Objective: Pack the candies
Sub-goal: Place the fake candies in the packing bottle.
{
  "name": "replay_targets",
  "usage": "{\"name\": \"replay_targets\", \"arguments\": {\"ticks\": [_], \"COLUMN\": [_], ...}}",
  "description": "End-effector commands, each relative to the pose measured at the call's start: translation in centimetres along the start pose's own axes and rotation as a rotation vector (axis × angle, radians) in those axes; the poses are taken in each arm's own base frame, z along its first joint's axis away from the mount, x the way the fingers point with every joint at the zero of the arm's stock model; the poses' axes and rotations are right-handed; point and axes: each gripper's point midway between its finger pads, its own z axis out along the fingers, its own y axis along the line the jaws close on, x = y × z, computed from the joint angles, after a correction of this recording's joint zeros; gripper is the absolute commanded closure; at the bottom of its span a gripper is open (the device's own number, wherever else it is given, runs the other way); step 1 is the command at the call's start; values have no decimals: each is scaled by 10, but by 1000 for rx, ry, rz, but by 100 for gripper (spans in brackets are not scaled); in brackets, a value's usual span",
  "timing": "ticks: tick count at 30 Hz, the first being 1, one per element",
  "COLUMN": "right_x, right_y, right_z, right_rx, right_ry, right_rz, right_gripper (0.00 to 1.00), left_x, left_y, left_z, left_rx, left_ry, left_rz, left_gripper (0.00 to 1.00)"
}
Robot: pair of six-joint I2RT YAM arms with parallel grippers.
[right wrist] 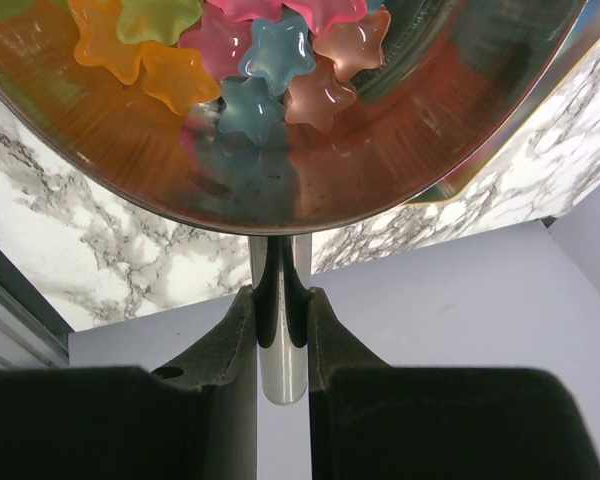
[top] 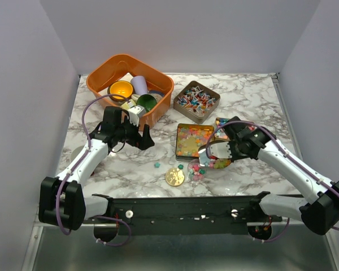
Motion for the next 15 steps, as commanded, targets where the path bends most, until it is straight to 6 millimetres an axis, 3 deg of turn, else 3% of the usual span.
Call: {"name": "replay_targets", "arguments": {"ticks": [1, 15], "right_x": [4, 1], "right_y": [-9, -6], "right_z": [-14, -18], "right_rx": [41, 33], "right_ry": [42, 94], "right_rz": [-11, -53], "right_gripper": [99, 99], "left_x": [-1, -6], "left_y": [-1, -3], "left_z": [4, 7], "left_rx": [26, 44], "left_ry": [-15, -32], "left_rz": [-29, -38], "left_gripper": [1, 1]}}
